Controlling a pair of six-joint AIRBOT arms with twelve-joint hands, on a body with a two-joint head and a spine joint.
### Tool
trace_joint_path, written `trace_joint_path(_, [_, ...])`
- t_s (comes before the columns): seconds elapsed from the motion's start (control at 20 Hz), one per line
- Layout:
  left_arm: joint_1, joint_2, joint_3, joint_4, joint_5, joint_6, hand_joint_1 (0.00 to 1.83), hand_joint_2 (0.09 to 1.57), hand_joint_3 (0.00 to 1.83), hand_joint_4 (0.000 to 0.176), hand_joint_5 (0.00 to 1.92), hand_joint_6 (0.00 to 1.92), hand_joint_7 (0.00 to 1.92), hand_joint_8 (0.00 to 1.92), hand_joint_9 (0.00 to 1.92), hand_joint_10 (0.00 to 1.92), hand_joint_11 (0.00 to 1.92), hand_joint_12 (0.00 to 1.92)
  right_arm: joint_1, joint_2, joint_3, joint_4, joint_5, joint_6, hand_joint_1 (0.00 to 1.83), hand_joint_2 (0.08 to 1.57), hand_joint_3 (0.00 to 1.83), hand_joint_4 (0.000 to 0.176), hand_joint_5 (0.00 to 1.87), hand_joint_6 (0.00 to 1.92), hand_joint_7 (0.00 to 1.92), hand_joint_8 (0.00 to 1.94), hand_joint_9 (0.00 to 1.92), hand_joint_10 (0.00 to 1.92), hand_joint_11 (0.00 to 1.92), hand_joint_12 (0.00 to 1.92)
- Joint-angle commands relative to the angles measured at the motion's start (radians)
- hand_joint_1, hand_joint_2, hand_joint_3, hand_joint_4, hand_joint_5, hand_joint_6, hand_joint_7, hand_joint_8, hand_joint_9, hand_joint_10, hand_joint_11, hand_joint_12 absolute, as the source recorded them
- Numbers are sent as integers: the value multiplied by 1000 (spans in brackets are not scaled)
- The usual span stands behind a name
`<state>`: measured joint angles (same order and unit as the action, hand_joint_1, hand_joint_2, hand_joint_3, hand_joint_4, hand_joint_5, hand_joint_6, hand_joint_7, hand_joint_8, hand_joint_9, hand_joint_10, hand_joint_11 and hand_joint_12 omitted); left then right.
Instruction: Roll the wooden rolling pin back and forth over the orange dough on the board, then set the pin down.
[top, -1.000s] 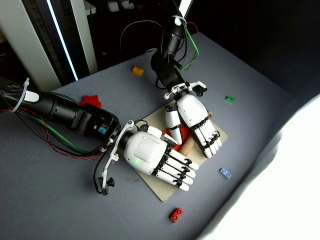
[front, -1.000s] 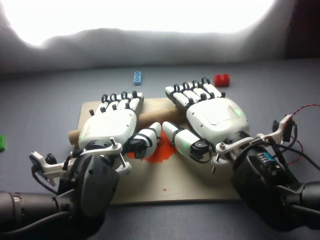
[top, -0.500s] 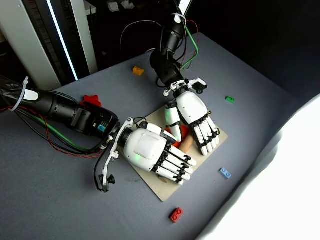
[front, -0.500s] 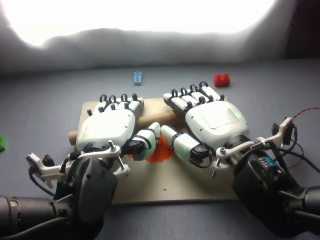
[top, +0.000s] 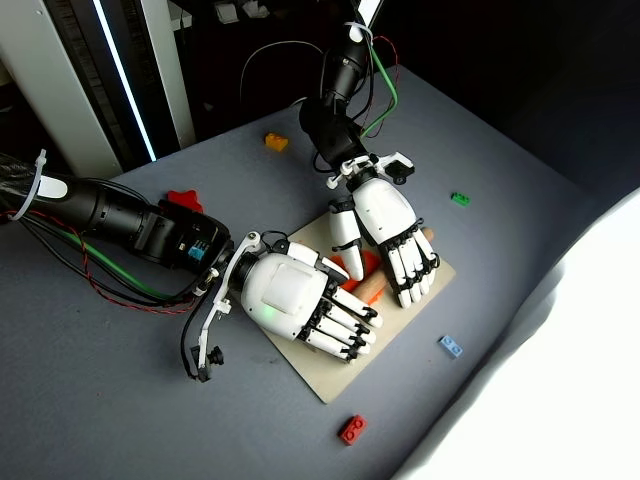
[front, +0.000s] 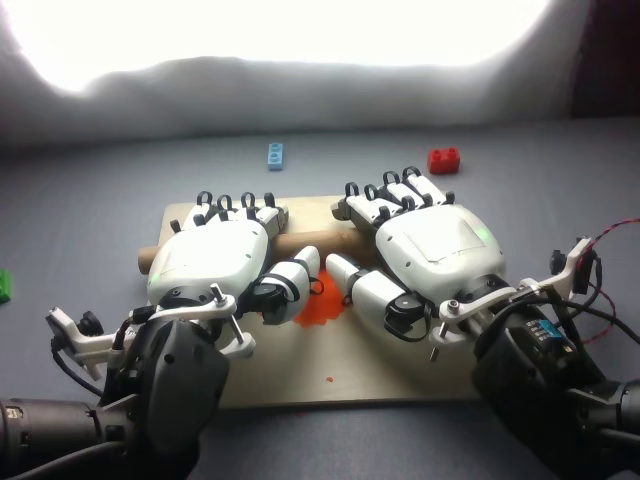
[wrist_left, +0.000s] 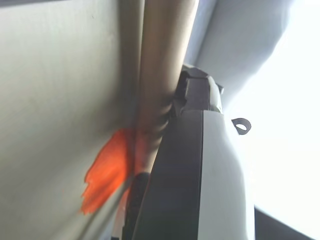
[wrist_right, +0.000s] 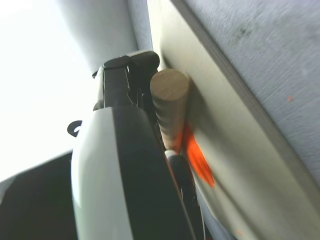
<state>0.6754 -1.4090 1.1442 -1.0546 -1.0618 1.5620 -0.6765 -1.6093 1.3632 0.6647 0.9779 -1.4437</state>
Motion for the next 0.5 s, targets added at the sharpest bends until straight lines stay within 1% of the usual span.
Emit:
trace_joint_path(0.0, [11,6,-11,17,-21,-5,0,1559,1,0,300,7,376,2,344,0,0,586,2,9,-2,-47,100,-1,0,1568,12,0,191,505,444,4,127,586,0,1117])
trace_joint_path(0.1, [15,11,-19,17,-25,-7,0,1562,1,0,313,8,367,0,332,0,0,619,0,13,-8,-48,102,-2,0,1567,11,0,185,509,415,0,103,575,0,1106])
trace_joint_path(0.35, [30,24,-41,18,-29,-12,0,1558,0,0,321,4,394,4,362,7,0,685,-8,19,-21,-58,106,-2,0,1568,10,0,193,526,440,10,133,581,0,1126])
trace_joint_path(0.45, [38,29,-50,33,-33,-24,0,1558,0,0,307,4,368,2,336,3,0,641,-9,20,-23,-58,107,-3,0,1571,10,0,183,528,428,4,120,575,0,1097])
